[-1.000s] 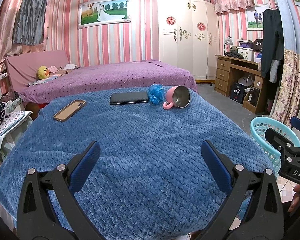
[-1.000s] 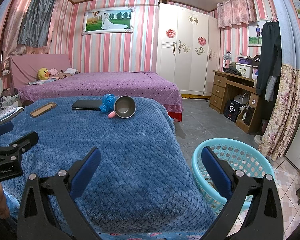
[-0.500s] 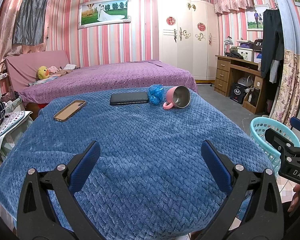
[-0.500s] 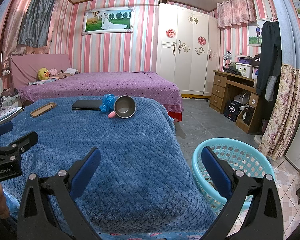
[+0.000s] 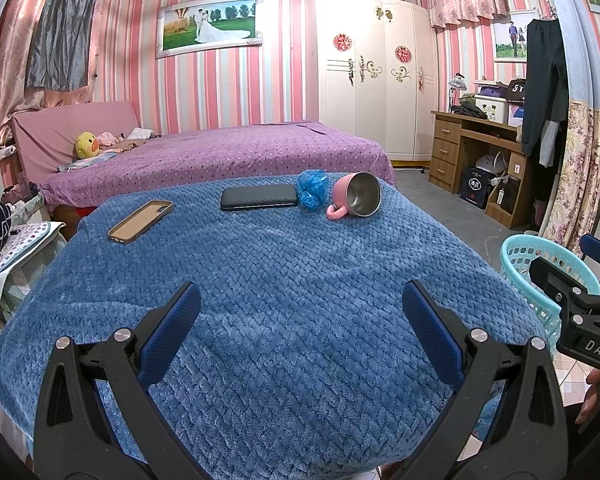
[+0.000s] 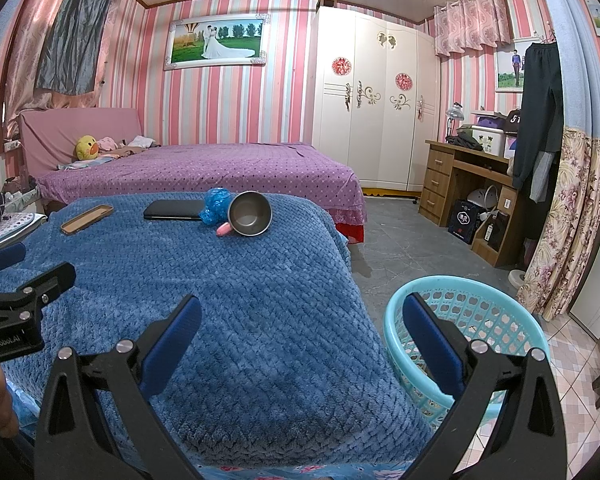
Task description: Collect trash
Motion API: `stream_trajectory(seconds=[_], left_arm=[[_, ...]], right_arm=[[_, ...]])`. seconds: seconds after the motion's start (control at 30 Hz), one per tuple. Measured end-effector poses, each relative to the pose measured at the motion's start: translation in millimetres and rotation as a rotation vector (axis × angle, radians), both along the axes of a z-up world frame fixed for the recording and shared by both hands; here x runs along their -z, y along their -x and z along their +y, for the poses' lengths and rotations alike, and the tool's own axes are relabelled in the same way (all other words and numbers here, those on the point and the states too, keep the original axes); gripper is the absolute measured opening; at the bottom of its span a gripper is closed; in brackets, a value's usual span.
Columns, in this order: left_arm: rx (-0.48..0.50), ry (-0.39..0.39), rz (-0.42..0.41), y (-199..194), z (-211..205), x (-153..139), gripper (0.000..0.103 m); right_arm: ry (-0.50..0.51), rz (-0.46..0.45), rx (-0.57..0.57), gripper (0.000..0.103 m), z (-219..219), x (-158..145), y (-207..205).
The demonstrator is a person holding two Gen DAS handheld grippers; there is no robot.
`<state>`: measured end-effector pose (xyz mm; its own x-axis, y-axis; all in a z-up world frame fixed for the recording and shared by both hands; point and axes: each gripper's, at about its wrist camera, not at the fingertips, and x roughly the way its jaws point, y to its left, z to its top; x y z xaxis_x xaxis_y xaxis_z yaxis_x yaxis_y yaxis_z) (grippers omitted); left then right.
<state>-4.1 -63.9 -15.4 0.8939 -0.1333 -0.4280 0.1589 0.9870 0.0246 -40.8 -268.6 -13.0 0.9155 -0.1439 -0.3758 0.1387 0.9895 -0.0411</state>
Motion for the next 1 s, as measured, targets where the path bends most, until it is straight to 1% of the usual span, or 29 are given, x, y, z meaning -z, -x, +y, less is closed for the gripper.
stream_trajectory(seconds=[1.0], left_arm=[[-0.004, -0.003, -0.007, 0.8, 1.0, -1.8, 0.098]], right_arm=[[0.001, -0.001, 0.0, 0.098, 0.6, 0.8, -0.1]])
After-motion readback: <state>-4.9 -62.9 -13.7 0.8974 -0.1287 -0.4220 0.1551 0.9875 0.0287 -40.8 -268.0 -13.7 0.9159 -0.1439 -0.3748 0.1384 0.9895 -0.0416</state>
